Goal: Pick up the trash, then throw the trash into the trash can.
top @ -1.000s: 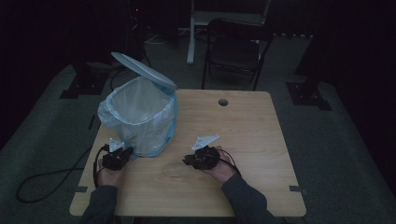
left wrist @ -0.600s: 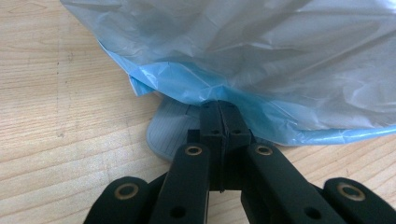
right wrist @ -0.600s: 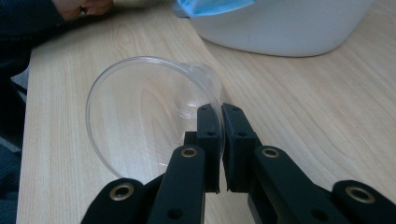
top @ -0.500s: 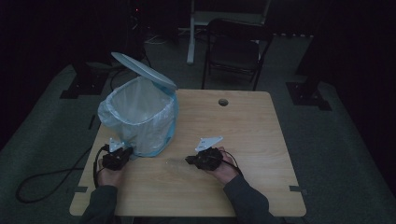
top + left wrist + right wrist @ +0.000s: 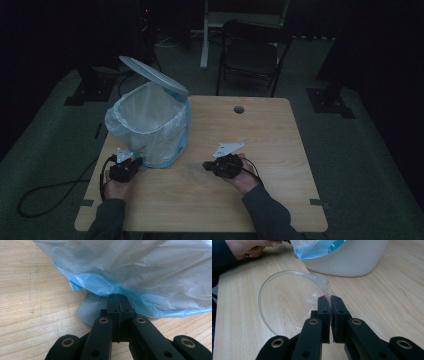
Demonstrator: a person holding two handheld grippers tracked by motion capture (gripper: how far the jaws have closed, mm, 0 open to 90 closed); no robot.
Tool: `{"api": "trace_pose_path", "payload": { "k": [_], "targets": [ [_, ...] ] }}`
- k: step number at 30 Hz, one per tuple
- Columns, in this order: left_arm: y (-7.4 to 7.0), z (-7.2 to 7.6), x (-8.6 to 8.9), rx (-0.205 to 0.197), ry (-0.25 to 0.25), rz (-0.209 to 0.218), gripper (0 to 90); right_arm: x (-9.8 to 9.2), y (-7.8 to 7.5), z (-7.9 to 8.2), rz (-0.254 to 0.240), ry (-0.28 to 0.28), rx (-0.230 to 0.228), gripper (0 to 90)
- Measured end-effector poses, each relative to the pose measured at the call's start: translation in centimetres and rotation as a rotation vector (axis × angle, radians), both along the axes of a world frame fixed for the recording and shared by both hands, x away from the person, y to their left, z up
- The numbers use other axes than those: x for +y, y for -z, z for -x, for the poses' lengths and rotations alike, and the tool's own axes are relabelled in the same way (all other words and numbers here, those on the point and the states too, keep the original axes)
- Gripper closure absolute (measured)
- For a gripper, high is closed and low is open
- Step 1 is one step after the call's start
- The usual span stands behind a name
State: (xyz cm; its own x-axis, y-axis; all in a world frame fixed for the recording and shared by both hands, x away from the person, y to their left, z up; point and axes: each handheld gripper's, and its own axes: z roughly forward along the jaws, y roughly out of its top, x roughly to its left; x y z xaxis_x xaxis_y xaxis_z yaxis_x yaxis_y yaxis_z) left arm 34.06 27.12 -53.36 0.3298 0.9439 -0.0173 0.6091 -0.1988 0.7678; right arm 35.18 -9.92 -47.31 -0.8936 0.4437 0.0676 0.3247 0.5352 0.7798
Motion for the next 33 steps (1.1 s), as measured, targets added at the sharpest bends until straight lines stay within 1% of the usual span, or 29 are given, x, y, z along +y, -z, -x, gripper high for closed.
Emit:
{"api": "trace_pose_path", "payload": {
  "k": [5,13,18,25,33],
  "targets": [
    [0.0,0.0,0.0,0.000,0.002,0.001,90.0,-0.1,-0.3,-0.1,0.005,0.003,-0.008,86.7],
    [0.0,0.0,0.0,-0.003,-0.001,0.005,90.0,-0.5,-1.1,-0.3,-0.012,0.009,-0.017,86.7],
    [0.0,0.0,0.0,-0.001,0.000,-0.001,90.0,-0.6,-1.5,-0.4,-0.023,0.008,-0.020,86.7],
    [0.0,0.0,0.0,-0.001,-0.001,-0.002,90.0,-0.4,-2.7,-0.5,-0.005,-0.015,-0.033,86.7],
    [0.0,0.0,0.0,0.001,-0.001,-0.002,90.0,-0.6,-4.5,-0.7,-0.015,-0.021,-0.059,86.7]
  ]
}}
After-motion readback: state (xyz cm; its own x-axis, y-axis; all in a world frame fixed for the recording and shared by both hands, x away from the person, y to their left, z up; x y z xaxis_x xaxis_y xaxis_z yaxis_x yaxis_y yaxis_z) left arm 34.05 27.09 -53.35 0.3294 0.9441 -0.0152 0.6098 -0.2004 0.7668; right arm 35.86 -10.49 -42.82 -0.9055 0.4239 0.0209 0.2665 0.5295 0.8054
